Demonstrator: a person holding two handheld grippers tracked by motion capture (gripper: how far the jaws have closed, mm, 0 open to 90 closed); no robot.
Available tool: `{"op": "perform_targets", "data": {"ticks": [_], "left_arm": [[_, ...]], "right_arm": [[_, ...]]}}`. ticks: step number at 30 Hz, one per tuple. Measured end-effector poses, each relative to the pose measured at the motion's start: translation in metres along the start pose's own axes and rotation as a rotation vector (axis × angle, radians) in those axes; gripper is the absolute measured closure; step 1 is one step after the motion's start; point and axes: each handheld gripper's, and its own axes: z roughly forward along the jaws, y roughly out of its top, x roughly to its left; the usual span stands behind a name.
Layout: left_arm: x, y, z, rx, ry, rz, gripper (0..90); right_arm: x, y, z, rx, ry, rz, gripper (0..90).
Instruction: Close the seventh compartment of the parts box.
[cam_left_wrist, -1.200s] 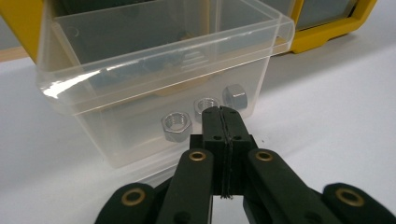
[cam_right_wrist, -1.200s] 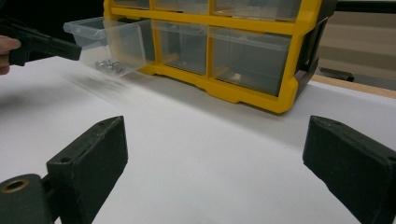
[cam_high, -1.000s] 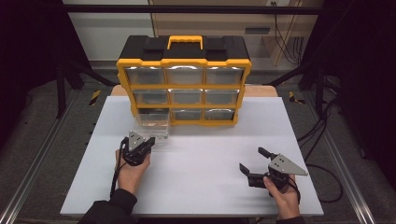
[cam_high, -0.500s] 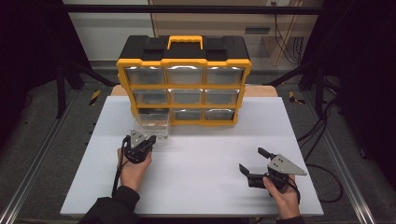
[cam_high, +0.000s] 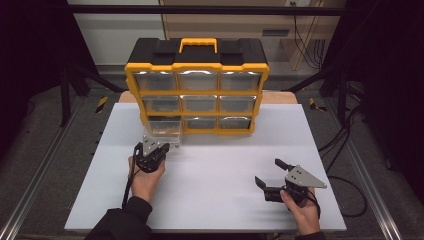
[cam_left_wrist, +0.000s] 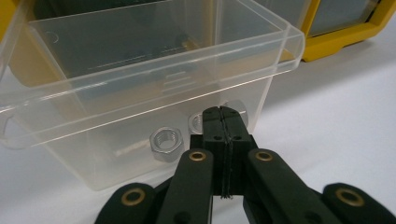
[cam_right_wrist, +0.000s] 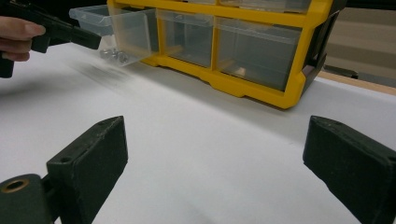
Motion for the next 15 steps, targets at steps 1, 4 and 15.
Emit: {"op": "perform_targets", "data": {"ticks": [1, 4, 15], "left_arm": [[0.000, 0.001, 0.001, 0.002, 0.001, 0.001, 89.8], [0.001, 0.002, 0.004, 0.000, -0.001, -0.003, 89.8], [0.003, 0.009, 0.012, 0.009, -0.001, 0.008, 89.8]], "right_arm": [[0.000, 0.000, 0.000, 0.000, 0.000, -0.001, 6.5], [0.000, 0.000, 0.000, 0.000, -0.002, -0.001, 6.5], [-0.001, 0.000, 0.000, 0.000, -0.020, -0.013, 6.8]]}}
